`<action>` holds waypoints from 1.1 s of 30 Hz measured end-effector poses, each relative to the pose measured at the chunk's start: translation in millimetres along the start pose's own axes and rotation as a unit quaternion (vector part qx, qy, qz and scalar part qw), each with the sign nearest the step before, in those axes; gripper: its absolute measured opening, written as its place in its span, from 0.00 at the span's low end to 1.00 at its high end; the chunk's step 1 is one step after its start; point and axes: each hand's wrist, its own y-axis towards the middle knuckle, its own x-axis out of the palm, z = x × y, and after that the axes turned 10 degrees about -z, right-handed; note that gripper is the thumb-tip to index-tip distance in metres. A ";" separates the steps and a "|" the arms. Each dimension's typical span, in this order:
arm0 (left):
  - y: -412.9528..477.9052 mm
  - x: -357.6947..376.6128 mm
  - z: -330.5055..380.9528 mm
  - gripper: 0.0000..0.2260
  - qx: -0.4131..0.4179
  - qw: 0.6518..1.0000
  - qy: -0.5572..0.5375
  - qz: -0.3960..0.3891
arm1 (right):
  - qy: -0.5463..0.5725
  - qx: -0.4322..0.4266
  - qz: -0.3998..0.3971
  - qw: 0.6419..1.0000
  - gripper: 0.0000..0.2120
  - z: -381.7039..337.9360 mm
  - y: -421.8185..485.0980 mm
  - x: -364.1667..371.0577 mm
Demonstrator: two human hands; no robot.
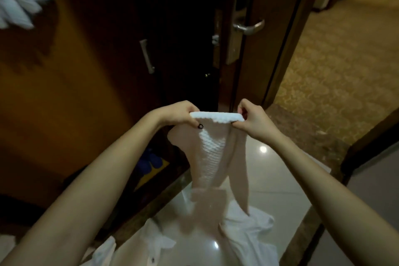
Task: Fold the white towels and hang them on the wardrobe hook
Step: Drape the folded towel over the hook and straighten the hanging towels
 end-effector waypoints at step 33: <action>-240.2 -88.0 -160.2 0.03 -0.062 0.969 -0.173 0.165 | 0.225 -0.270 -0.026 0.936 0.09 -276.5 136.0 125.3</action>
